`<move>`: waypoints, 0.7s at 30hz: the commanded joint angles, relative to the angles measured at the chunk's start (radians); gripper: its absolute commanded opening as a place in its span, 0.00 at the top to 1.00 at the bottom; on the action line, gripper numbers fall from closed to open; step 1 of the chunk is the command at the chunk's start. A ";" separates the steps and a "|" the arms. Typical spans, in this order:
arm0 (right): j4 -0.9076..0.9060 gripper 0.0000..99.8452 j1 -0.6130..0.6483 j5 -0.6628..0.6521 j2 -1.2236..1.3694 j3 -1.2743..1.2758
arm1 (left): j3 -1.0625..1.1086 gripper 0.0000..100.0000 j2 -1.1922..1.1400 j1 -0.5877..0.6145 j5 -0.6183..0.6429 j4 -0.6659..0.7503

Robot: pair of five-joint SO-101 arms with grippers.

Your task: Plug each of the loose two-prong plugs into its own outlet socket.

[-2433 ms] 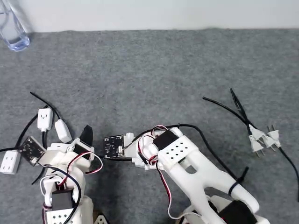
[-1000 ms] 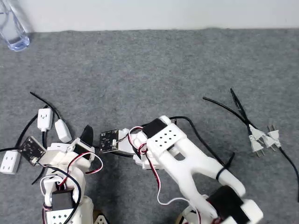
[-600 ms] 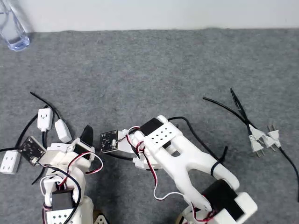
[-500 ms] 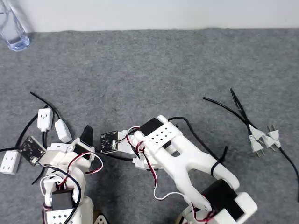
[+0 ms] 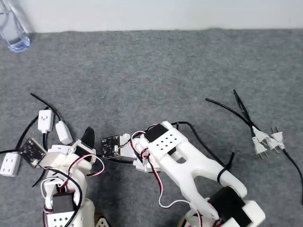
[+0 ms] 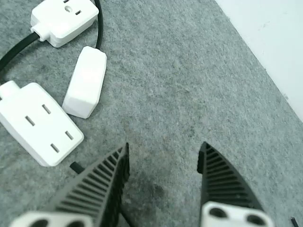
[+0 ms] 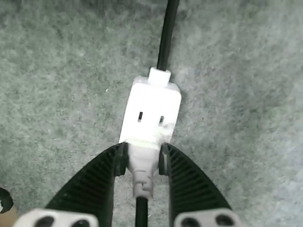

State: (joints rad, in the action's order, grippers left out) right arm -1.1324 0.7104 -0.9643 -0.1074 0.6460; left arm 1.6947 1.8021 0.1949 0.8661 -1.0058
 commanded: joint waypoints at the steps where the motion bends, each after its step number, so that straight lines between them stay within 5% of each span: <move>1: 0.042 0.99 0.004 -0.011 0.036 0.029 | -0.012 0.77 0.002 -0.005 -0.008 0.000; 7: -0.035 0.95 0.007 -0.008 -0.005 -0.018 | -0.012 0.77 0.002 -0.005 -0.008 0.000; 13: -0.199 0.70 0.010 0.026 -0.054 -0.127 | -0.012 0.77 0.002 -0.005 -0.008 0.002; 21: -0.185 0.72 0.059 0.043 -0.012 -0.129 | -0.012 0.77 0.002 -0.005 -0.008 0.003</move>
State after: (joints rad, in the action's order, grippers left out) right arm -1.3180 0.7442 -0.9413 -0.1212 0.5738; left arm 1.6947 1.8021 0.1949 0.8661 -1.0058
